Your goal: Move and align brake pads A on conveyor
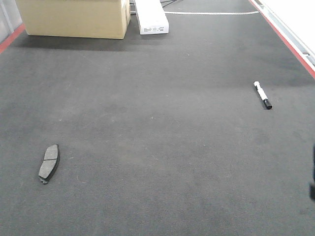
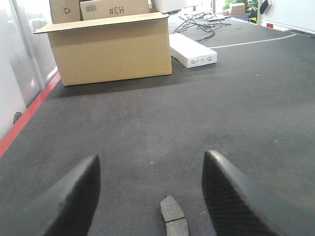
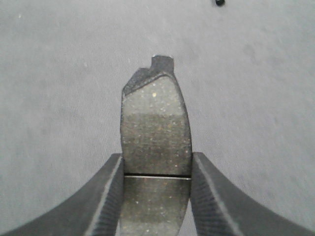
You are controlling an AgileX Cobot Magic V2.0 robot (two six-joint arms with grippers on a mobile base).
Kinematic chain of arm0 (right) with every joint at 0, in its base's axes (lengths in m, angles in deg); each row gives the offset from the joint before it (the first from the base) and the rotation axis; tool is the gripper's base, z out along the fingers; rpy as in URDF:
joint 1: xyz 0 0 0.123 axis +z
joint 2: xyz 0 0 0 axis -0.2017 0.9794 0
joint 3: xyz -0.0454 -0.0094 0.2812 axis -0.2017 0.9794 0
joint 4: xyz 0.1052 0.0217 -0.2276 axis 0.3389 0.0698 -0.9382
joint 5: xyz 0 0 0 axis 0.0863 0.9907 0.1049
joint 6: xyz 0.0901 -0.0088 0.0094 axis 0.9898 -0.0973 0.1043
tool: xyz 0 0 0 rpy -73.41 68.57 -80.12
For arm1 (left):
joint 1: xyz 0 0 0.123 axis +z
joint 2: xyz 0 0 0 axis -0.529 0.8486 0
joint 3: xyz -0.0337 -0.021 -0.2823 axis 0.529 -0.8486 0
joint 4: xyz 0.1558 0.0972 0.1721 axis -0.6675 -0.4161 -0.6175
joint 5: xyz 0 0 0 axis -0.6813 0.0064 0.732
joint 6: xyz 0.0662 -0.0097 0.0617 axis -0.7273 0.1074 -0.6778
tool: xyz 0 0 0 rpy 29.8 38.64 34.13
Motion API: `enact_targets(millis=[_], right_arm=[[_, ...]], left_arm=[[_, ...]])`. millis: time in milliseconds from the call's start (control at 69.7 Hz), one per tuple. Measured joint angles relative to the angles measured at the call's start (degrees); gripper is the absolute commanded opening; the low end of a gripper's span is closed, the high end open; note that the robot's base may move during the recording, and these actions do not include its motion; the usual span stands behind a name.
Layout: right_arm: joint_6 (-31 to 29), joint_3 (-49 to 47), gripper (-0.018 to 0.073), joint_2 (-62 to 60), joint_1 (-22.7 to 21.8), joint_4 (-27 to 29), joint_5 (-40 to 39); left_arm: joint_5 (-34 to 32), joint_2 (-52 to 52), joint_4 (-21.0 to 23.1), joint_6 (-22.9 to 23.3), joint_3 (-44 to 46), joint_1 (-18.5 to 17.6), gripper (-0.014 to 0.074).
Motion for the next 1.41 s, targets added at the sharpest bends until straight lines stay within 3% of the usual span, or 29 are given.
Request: enact_targets(millis=[473,818,1406], right_arm=[[-2.1,-15.9,0.0015,34.2,0.0,0.4,-3.1],[-2.9,-29.5,0.0016,56.2,0.0,0.5,1.5],[-4.5,-33.9,0.0038,66.2,0.0,3.6,5.4]], left_arm=[[0.0,0.0,0.0,0.0,0.0,0.0,0.0449],[0.0,0.0,0.0,0.0,0.0,0.0,0.0449],[0.0,0.0,0.0,0.0,0.0,0.0,0.0449]])
